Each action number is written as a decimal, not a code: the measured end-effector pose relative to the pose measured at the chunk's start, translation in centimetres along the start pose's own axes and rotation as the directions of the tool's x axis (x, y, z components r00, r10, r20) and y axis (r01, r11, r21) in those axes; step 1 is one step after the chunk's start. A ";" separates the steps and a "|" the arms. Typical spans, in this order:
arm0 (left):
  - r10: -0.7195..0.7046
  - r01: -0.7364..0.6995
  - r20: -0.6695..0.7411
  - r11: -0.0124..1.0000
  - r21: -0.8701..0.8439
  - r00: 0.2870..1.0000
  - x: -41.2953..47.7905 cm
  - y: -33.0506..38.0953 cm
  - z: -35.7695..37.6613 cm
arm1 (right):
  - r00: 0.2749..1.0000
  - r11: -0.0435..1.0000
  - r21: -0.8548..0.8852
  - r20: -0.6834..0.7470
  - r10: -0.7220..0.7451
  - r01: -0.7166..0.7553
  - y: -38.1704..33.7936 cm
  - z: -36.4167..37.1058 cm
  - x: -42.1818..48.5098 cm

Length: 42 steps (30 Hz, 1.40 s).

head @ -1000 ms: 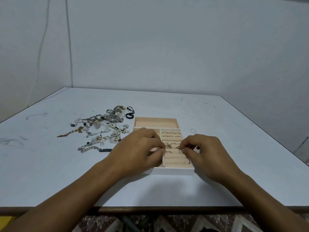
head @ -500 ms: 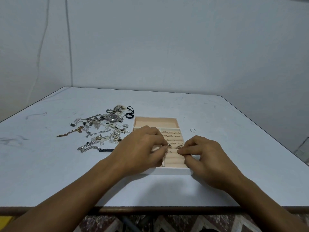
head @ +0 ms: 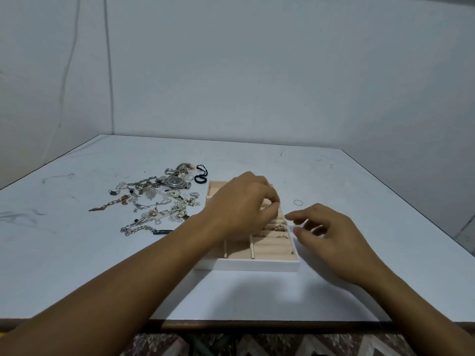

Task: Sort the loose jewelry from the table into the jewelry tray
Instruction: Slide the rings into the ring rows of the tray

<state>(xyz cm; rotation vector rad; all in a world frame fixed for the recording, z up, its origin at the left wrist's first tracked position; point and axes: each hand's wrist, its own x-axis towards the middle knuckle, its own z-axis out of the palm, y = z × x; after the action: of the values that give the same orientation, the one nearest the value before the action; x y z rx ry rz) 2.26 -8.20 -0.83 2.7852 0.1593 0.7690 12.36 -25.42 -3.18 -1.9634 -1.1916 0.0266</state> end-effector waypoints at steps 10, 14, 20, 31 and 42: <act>-0.050 0.011 0.241 0.987 0.160 0.969 8.3 1.3 5.5 | 0.969 0.911 -0.362 0.069 0.239 -0.199 4.7 -1.7 3.3; -0.204 0.074 0.362 0.937 0.340 0.910 9.7 1.3 7.9 | 0.978 0.924 -0.336 0.039 0.205 -0.181 5.2 -1.4 4.0; -0.253 0.141 0.346 0.938 0.318 0.904 10.4 0.7 8.7 | 0.975 0.939 -0.279 0.026 0.219 -0.203 5.6 -1.3 4.2; -0.295 0.221 0.310 0.942 0.252 0.904 10.6 0.6 8.4 | 0.962 0.942 -0.219 0.035 0.269 -0.256 5.3 -1.6 5.2; -0.269 0.282 0.090 0.940 -0.193 0.959 8.1 0.5 4.5 | 0.952 0.918 -0.259 -0.012 0.307 -0.300 5.1 -1.6 5.3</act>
<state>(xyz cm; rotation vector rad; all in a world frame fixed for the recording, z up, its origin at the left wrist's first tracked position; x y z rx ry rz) 11.51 -8.22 -0.45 2.5161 0.4247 0.5908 19.66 -23.57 -3.39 -2.3726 -0.9329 0.0631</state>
